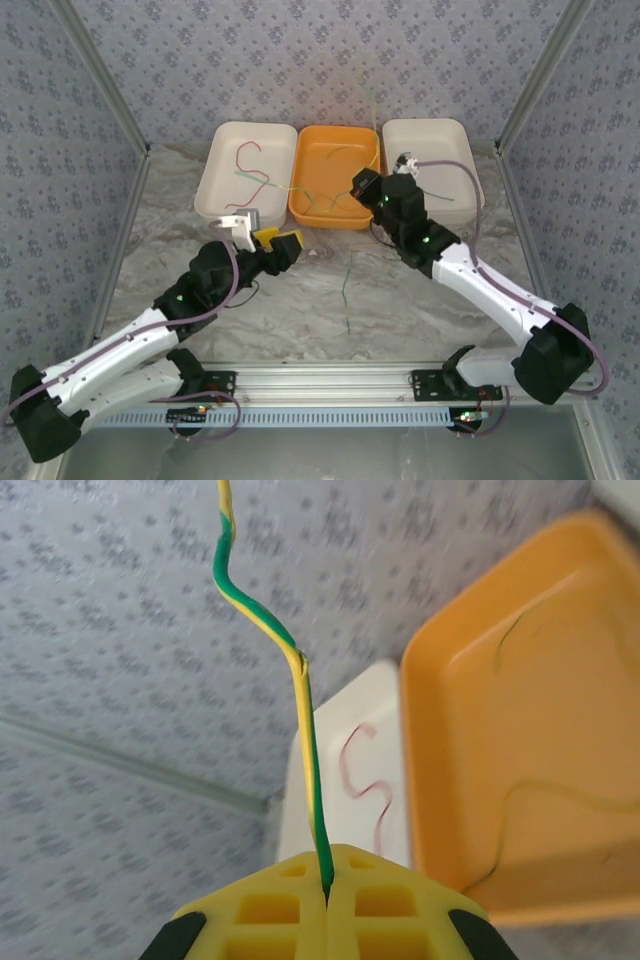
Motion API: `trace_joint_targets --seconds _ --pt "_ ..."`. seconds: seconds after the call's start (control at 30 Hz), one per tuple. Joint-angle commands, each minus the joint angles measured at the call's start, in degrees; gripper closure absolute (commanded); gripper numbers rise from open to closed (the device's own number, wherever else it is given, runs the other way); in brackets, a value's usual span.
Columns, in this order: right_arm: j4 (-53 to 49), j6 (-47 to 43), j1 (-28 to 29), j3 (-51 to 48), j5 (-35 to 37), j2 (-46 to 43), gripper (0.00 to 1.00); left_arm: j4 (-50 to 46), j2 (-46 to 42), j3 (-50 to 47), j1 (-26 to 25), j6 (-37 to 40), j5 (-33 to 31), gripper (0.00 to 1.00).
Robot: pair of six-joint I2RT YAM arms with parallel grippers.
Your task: Untangle the cables
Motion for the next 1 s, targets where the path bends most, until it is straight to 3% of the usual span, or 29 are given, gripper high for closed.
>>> trace_joint_targets --seconds 0.0,0.3,0.43,0.63,0.97 --pt "-1.1 -12.5 -4.1 2.1 0.4 4.0 1.0 -14.9 -4.1 1.3 -0.3 -4.6 -6.7 0.22" --pt "-7.2 -30.6 -9.6 20.3 2.1 24.3 1.0 -34.3 -25.4 -2.6 -0.3 -8.6 -10.3 0.22" --pt "-8.4 -34.4 -11.6 24.3 3.3 30.6 1.0 -39.8 -32.8 -2.0 -0.3 -8.9 -11.0 0.22" --pt "-14.5 -39.5 -13.6 31.4 6.6 38.0 1.0 -42.7 -35.3 -1.0 -0.3 -8.5 -10.8 0.23" --pt "-20.3 -45.5 -13.9 37.2 11.7 44.2 1.0 -39.1 -33.5 -1.9 -0.3 -7.5 -10.1 0.23"
